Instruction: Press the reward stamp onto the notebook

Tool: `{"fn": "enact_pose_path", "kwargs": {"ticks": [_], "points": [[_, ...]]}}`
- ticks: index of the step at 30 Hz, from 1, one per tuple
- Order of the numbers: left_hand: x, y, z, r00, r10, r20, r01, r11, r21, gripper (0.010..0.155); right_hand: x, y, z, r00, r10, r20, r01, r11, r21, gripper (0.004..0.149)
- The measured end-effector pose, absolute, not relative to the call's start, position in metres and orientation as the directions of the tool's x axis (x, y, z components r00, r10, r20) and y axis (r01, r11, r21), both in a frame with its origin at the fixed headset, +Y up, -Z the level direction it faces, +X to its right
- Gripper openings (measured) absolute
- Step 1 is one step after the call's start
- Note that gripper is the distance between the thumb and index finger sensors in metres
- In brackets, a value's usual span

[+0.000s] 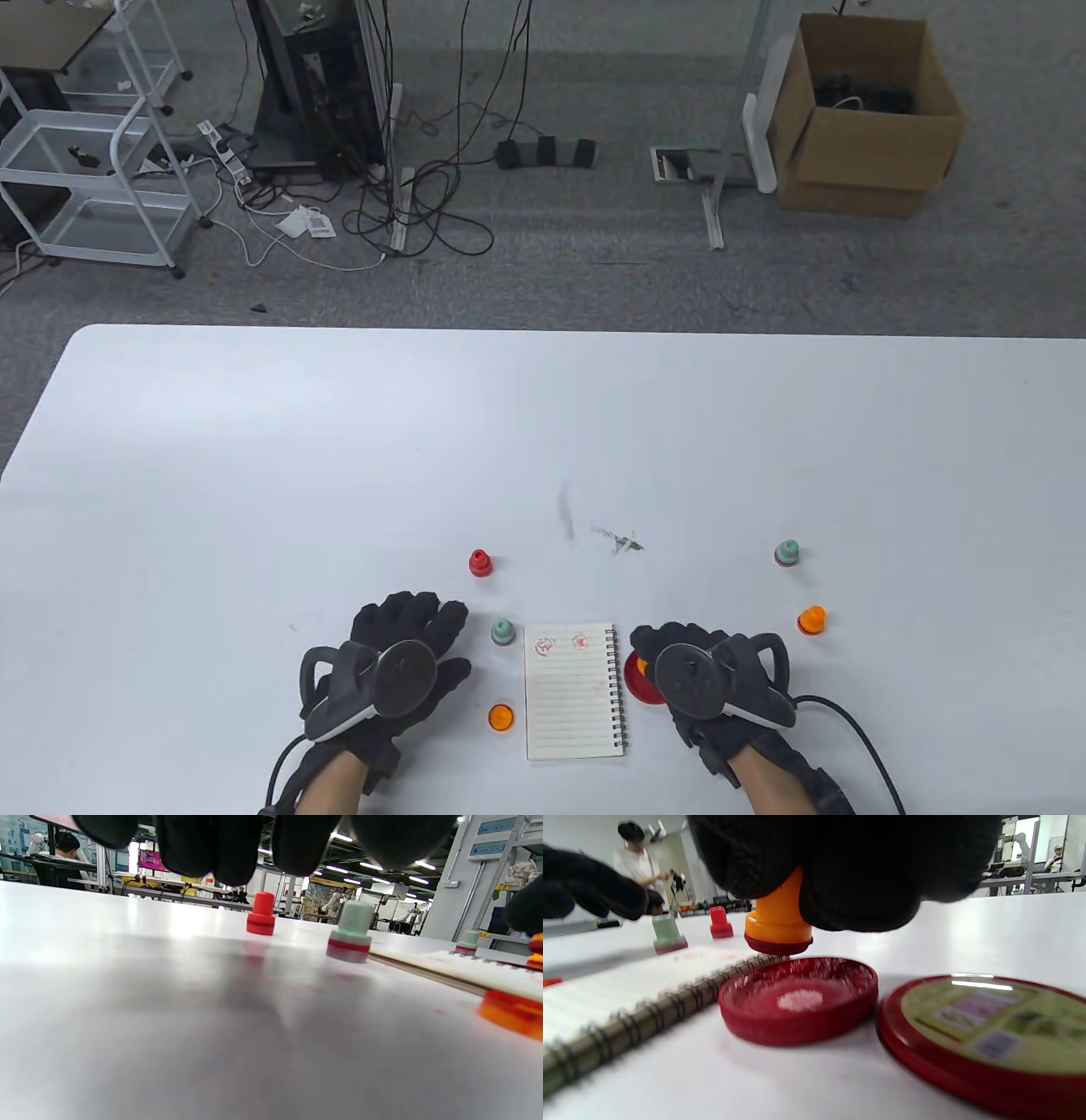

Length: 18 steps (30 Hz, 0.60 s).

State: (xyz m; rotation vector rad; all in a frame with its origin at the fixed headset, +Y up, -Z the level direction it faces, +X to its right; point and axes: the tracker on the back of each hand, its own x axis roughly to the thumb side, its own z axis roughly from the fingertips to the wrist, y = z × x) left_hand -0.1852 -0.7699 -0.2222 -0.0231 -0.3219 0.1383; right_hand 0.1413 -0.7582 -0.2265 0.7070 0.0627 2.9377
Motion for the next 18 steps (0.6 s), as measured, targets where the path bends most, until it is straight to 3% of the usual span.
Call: {"fn": "enact_pose_path", "kwargs": {"ticks": [4,18], "points": [[-0.183,-0.770,-0.221,0.937,0.137,0.320,-0.130,0.991,-0.046,0.067,0.130,-0.770,-0.227,-0.896,0.066,0.440,-0.017,-0.993,0.113,0.047],[-0.176,-0.763,-0.213,0.930,0.108,0.351,-0.109,0.994,-0.017,0.064,0.113,-0.763,-0.247,-0.933,0.041,0.357,0.072,-0.952,0.299,0.044]]}}
